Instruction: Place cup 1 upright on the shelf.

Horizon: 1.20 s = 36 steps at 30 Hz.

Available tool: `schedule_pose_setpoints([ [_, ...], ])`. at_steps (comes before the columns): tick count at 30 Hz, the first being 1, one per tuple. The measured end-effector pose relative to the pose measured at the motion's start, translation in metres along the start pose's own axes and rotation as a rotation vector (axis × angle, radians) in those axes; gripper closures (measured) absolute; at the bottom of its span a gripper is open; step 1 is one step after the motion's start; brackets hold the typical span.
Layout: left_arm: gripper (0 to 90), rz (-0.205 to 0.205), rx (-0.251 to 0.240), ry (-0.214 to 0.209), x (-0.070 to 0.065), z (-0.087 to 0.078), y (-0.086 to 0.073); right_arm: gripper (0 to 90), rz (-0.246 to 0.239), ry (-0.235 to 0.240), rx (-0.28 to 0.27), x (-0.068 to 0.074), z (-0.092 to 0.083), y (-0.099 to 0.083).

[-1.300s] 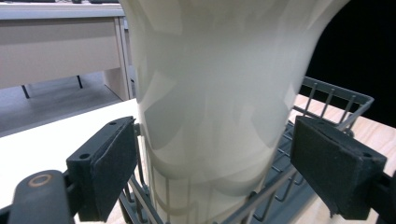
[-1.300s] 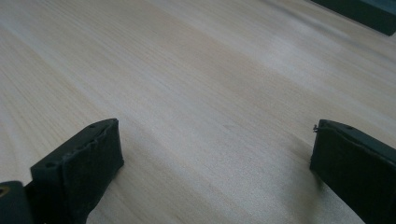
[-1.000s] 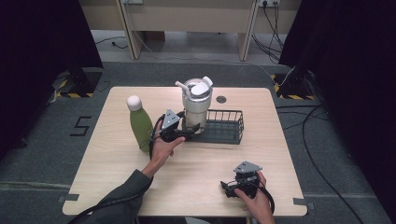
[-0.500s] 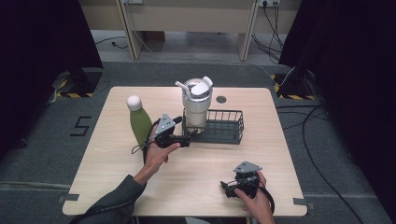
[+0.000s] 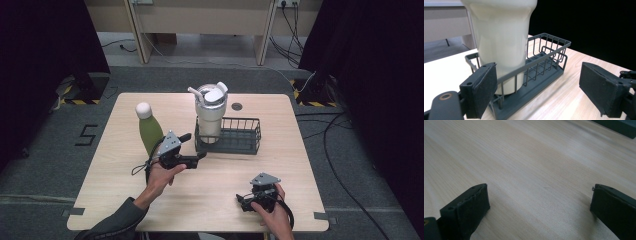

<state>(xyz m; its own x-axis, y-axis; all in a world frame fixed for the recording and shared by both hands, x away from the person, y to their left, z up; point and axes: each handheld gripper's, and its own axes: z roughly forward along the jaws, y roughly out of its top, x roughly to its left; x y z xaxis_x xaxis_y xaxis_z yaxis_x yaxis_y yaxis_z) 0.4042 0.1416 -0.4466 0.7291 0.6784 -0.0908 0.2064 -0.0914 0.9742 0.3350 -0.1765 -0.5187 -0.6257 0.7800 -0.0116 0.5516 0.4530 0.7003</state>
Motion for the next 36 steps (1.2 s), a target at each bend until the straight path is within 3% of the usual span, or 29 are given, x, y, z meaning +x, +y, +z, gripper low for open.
schedule_pose_setpoints([
  [13,14.6,-0.007,-0.008,0.026,0.006,-0.023,-0.002,2.2,0.0,0.0,0.0,0.0,0.0,0.0],
  [21,14.6,0.0,0.004,0.022,0.005,-0.038,-0.01,2.2,0.0,0.0,0.0,0.0,0.0,0.0],
  [36,14.7,0.025,0.034,0.067,0.008,-0.074,-0.03,1.8,0.004,-0.001,0.002,0.0,0.0,0.0],
])
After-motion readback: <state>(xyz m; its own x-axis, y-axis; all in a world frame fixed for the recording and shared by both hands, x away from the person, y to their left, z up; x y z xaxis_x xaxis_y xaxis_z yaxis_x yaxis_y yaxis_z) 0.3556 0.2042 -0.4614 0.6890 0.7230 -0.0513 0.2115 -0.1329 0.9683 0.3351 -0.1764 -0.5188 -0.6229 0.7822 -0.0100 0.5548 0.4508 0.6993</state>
